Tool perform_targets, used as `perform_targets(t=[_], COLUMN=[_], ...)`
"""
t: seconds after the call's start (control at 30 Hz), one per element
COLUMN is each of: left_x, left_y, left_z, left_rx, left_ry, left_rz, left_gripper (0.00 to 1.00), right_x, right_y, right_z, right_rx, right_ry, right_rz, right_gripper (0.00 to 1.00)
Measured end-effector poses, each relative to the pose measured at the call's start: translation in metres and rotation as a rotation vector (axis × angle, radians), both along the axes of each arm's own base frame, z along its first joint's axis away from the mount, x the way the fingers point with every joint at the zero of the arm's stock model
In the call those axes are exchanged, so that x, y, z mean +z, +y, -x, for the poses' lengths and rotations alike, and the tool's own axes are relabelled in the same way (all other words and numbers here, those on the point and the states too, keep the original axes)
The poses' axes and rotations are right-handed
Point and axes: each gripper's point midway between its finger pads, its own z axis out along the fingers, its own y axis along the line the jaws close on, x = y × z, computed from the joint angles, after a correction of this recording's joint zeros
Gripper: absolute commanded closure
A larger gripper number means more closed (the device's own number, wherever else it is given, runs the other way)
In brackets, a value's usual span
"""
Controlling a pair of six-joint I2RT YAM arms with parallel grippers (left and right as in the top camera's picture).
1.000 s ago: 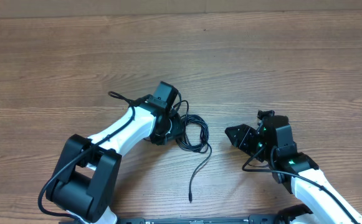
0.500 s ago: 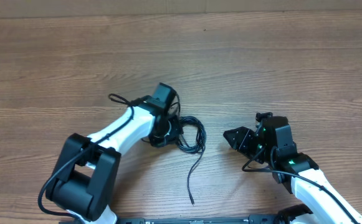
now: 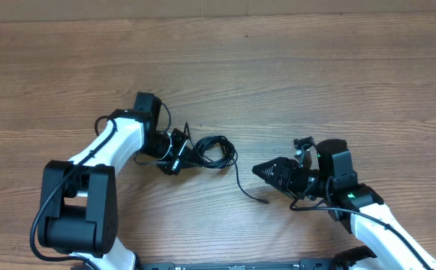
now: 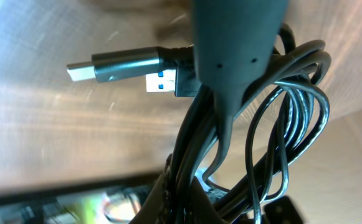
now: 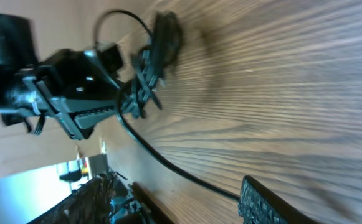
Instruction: Untangle cables
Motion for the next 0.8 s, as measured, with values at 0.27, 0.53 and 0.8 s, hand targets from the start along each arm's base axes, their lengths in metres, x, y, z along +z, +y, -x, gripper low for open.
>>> perform_targets(t=[0.27, 0.53, 0.8], left_x=[0.019, 0.029, 0.032], left_y=[-0.015, -0.021, -0.023], left_z=[0.010, 0.010, 0.010], left_rx=[0.119, 0.144, 0.128], left_ry=[0.197, 0.244, 0.231], left_rz=[0.108, 0.168, 0.190], left_gripper=[0.95, 0.95, 0.96], right_x=[0.036, 0.030, 0.016], right_y=[0.044, 0.062, 0.042], right_z=[0.008, 0.017, -0.017], right_rx=[0.171, 0.187, -0.015], right_ry=[-0.198, -0.243, -0.311], right_rz=[-0.102, -0.036, 0.135], right_gripper=[0.38, 0.44, 0.51])
